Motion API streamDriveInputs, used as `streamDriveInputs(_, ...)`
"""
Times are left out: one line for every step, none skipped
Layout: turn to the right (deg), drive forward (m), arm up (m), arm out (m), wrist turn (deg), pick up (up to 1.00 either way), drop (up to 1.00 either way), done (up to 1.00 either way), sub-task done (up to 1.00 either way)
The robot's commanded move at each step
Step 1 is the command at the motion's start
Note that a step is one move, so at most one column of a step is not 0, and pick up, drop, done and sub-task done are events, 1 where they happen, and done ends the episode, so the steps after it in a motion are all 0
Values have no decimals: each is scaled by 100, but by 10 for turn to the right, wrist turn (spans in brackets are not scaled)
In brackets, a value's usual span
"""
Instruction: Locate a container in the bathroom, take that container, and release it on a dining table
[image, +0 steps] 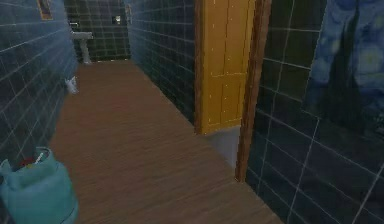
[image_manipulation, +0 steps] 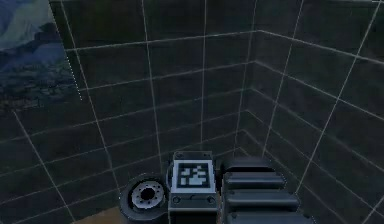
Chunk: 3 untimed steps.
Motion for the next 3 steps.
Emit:
streamDriveInputs(0, 100, 0, 0, 0, 0, 0, 0, 0)
streamDriveInputs(0, 45, 0, 0, 0, 0, 0, 0, 0)
streamDriveInputs(0, 35, 0, 0, 0, 0, 0, 0, 0)
